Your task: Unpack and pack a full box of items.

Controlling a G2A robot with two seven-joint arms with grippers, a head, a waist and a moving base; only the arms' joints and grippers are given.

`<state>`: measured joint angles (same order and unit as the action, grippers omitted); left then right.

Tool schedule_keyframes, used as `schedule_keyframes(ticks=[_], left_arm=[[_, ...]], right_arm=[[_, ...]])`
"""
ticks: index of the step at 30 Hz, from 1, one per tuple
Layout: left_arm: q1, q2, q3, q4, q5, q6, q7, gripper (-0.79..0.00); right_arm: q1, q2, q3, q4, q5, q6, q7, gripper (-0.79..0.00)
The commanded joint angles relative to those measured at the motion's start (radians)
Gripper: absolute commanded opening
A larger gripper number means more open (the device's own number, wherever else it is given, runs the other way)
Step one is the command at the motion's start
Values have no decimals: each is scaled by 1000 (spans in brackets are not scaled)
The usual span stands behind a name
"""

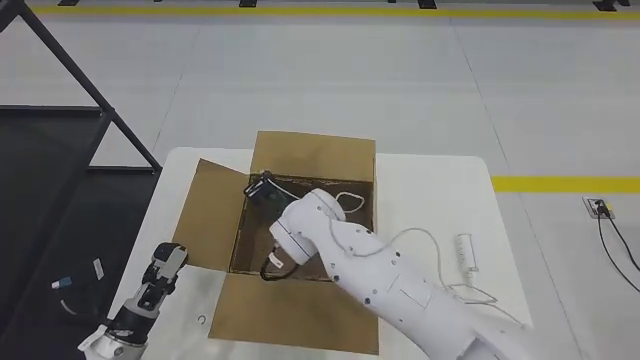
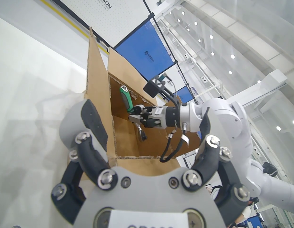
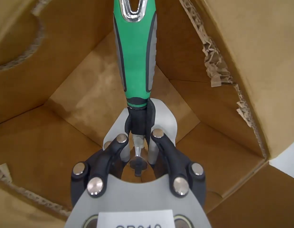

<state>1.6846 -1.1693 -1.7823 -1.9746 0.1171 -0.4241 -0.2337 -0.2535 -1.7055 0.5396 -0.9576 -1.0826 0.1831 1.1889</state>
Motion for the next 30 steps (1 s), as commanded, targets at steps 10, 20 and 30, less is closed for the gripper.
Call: schedule_keyframes(ticks=[10,20,30], left_arm=[[-6,-1,0,1,7,6,-3,0],[-6,-2,-1,-1,15,10,2,0],[-3,-3,6,-13,29,16,-1,0]], right_arm=[[67,-80,-19,329,88,-88,33,-785],[90,-133,-13,506,145,-173,-21,-662],[121,-159,4,558,160,-197,-50,-477]])
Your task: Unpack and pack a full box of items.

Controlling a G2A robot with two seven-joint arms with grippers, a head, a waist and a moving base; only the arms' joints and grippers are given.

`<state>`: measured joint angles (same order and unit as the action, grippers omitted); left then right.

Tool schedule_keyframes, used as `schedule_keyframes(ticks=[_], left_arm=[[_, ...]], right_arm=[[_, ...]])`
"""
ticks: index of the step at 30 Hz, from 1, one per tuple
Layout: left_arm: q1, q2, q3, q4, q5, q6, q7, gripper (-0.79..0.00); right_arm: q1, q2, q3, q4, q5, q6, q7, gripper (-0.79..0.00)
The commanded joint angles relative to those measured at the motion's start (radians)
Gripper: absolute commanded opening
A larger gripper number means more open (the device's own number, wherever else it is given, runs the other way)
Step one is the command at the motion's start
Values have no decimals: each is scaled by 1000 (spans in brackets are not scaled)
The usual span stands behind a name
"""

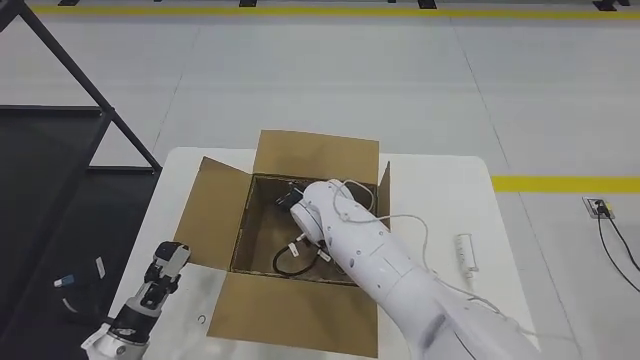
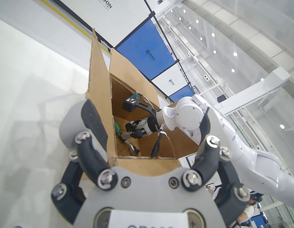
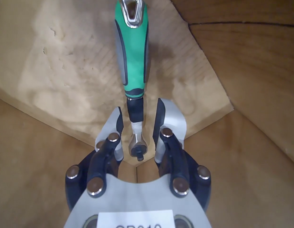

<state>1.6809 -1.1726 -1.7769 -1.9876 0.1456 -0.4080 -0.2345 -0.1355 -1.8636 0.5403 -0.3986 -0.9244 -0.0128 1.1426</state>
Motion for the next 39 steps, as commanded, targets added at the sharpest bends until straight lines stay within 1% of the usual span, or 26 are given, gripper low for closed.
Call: schedule_keyframes(ticks=[1,5,7,10,13,16,17,18,19,20,23,25,26,28,31,32,33,34,35,39], left_arm=[[0,0,1,-1,1,0,0,0],[1,-1,3,-4,5,0,-2,0],[0,-1,5,-6,7,1,-4,0],[-4,-1,9,-8,9,1,-8,0],[-10,-1,13,-8,9,0,-10,0],[-16,-1,18,-6,8,-2,-12,0],[-18,-1,20,-5,9,-2,-14,0],[-21,-1,22,-4,9,-2,-16,0],[-23,-1,23,-4,9,-2,-16,0],[-25,-1,25,-4,10,-1,-18,0],[-32,-1,29,-4,12,-1,-24,0],[-37,-1,33,-5,15,1,-28,0],[-38,-1,35,-5,16,2,-29,0],[-41,-1,38,-5,18,3,-31,0],[-42,-1,40,-3,19,5,-33,0],[-42,-1,41,1,15,5,-33,0],[-42,-1,42,4,15,6,-35,0],[-42,-1,42,6,16,7,-36,0],[-42,-1,45,9,17,7,-37,0],[-53,-1,54,15,16,11,-44,0]], right_arm=[[6,-1,6,-3,3,-4,-6,-483],[20,5,30,-36,19,-24,-10,-486],[23,13,45,-69,24,-33,-2,-505],[16,33,67,-150,14,-29,19,-508],[-16,65,99,-280,-19,-4,42,-502],[-86,114,149,-488,-88,36,94,-505],[-120,133,170,-578,-122,51,121,-502],[-177,160,202,-714,-175,67,165,-499],[-209,173,219,-787,-201,70,189,-493],[-258,193,247,-897,-250,76,224,-486],[-412,240,322,-1201,-373,59,306,-462],[-504,262,364,-1376,-445,41,325,-456],[-525,266,373,-1415,-468,41,326,-453],[-574,276,394,-1518,-540,48,319,-403],[-632,286,433,-1655,-628,68,312,-394],[-656,290,454,-1713,-673,74,314,-363],[-676,293,474,-1759,-706,81,315,-302],[-689,295,488,-1787,-727,86,318,-219],[-708,298,511,-1825,-751,91,325,-182],[-773,305,639,-1939,-767,102,348,-99]])
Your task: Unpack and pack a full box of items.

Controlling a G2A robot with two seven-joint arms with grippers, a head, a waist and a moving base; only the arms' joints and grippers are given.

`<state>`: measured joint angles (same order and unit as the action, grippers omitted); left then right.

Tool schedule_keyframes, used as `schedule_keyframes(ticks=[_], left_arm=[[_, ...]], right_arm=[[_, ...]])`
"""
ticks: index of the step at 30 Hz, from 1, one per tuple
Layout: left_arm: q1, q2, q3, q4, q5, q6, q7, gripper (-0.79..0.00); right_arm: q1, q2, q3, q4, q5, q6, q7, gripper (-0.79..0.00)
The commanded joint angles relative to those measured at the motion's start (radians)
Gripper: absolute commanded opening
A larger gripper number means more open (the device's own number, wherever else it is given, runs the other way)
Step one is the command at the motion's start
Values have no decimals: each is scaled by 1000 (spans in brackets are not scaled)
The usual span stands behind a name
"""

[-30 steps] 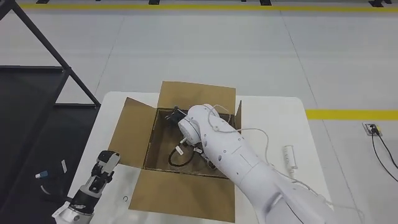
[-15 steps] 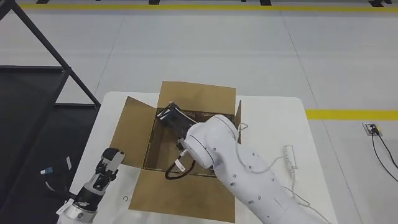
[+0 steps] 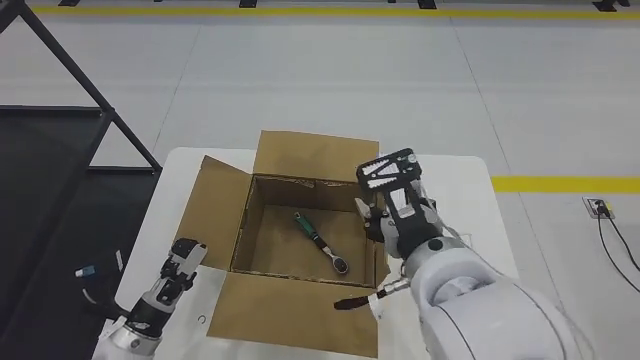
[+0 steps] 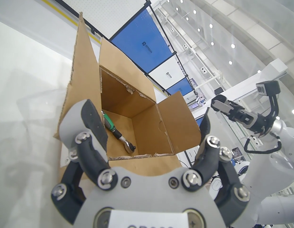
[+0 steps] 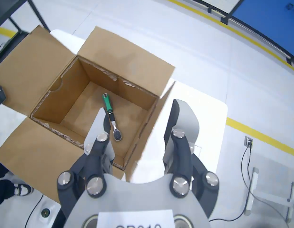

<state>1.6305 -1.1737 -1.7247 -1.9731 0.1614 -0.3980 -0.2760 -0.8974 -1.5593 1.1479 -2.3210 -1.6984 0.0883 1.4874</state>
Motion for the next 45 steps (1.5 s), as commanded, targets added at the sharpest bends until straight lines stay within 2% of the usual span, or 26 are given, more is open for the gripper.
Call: schedule_keyframes(ticks=[1,4,6,8,10,12,13,19,22,27,28,29,30,35,38,45], left_arm=[[-8,0,5,0,2,3,-6,0],[-22,1,14,-1,8,9,-18,0],[-29,1,19,-2,11,13,-22,0],[-35,1,21,-2,14,18,-25,0],[-40,2,23,-2,16,21,-28,0],[-44,2,24,0,17,25,-29,0],[-46,2,24,0,18,27,-30,0],[-50,2,38,-14,39,42,-30,0],[-48,2,44,-20,48,49,-26,0],[-41,1,46,-32,59,64,-16,0],[-40,1,46,-33,60,65,-15,0],[-38,1,46,-35,62,68,-13,0],[-36,1,46,-36,63,70,-10,0],[-30,0,52,-42,67,76,-3,0],[-32,0,58,-44,73,79,0,0],[-36,0,65,-42,78,82,3,0]], right_arm=[[-25,3,74,-29,0,1,8,-89],[-61,9,194,-28,32,-5,14,-114],[-83,13,280,-11,65,-14,24,-18],[-96,18,372,32,109,-42,33,0],[-103,25,455,100,158,-81,39,0],[-104,32,515,188,185,-126,46,-37],[-98,37,543,232,170,-134,46,-9],[-35,60,647,514,189,-203,5,-40],[2,68,653,653,169,-206,-28,0],[75,88,682,870,164,-252,-60,-22],[83,90,683,892,169,-264,-63,-34],[92,94,686,923,171,-280,-63,-92],[101,96,685,954,174,-290,-55,-114],[134,111,685,1056,182,-326,-64,-179],[139,118,688,1092,202,-341,-79,-299],[145,133,678,1132,221,-352,-90,-320]])
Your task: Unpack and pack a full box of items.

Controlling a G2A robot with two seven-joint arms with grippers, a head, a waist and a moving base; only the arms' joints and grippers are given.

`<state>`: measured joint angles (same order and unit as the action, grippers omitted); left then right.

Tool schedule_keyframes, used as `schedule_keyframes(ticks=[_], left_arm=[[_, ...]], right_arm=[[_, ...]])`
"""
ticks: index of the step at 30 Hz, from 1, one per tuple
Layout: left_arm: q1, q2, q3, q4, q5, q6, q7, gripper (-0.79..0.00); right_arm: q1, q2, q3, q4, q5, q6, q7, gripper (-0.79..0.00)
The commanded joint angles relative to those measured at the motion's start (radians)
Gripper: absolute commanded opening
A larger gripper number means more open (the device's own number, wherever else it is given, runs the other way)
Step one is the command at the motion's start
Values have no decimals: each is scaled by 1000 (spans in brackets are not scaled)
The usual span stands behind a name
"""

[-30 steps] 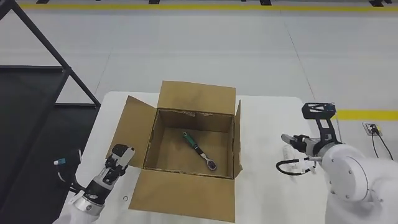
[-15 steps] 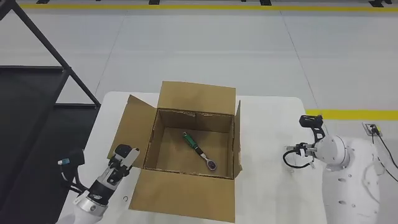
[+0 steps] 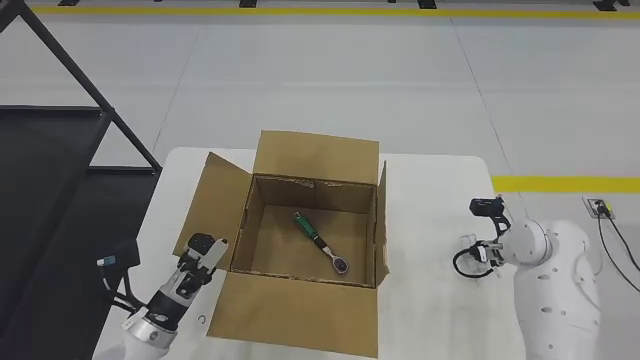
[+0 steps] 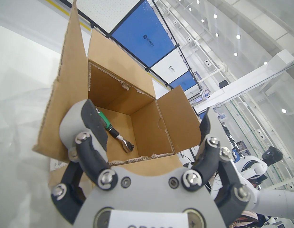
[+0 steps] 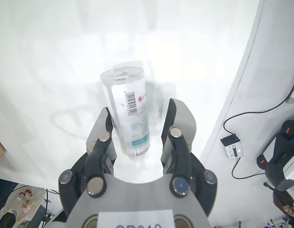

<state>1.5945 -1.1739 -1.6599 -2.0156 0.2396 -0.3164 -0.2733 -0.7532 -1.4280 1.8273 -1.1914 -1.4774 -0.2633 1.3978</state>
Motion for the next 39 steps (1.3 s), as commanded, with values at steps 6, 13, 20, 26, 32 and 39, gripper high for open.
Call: schedule_keyframes(ticks=[6,13,20,26,32,39], left_arm=[[3,0,-1,1,1,1,6,0],[12,0,-10,6,-7,-9,10,0],[19,0,-18,4,-12,-17,13,0],[35,0,-33,5,-25,-34,25,0],[56,0,-51,8,-41,-51,40,0],[79,-1,-65,13,-54,-73,50,0]], right_arm=[[6,9,-31,21,18,0,8,-443],[14,15,-60,-25,59,21,-4,-785],[-72,3,-139,-421,192,98,-13,-785],[-136,-8,-291,-791,295,145,-4,-785],[-122,-20,-500,-1028,231,251,-52,-785],[-19,-43,-771,-1037,140,327,-37,-785]])
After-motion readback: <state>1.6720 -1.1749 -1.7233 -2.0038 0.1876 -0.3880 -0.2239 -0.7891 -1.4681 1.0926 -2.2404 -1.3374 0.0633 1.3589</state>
